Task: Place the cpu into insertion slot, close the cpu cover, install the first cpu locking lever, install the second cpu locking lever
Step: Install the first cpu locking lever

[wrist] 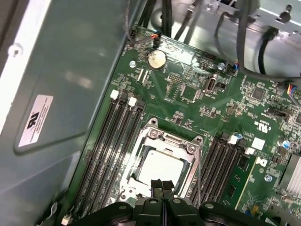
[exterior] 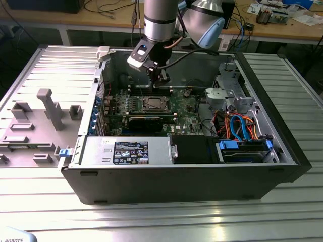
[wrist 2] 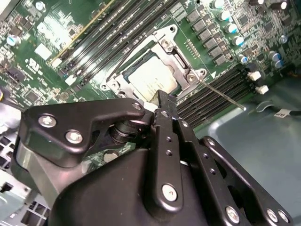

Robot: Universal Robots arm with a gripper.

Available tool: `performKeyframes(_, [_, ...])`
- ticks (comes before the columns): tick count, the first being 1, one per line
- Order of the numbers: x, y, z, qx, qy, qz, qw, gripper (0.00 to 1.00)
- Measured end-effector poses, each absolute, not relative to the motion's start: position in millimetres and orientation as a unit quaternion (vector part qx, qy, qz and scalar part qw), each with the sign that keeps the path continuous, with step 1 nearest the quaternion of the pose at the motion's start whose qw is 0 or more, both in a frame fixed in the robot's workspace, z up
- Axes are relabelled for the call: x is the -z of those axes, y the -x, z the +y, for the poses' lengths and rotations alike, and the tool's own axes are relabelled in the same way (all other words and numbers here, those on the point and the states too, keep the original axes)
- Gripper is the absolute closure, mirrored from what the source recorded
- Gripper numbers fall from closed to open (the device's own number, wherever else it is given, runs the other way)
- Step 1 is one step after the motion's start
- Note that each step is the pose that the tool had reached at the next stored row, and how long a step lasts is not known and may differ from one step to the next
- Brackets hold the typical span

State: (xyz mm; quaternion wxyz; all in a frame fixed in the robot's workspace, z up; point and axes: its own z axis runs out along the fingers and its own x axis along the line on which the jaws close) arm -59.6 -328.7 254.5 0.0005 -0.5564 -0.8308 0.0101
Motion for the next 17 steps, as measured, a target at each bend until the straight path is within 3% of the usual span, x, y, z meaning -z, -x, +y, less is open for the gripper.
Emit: performKeyframes(17, [-254.5, 59.5, -328.7, -0.01, 0.545, -0.839, 0.0, 0.89])
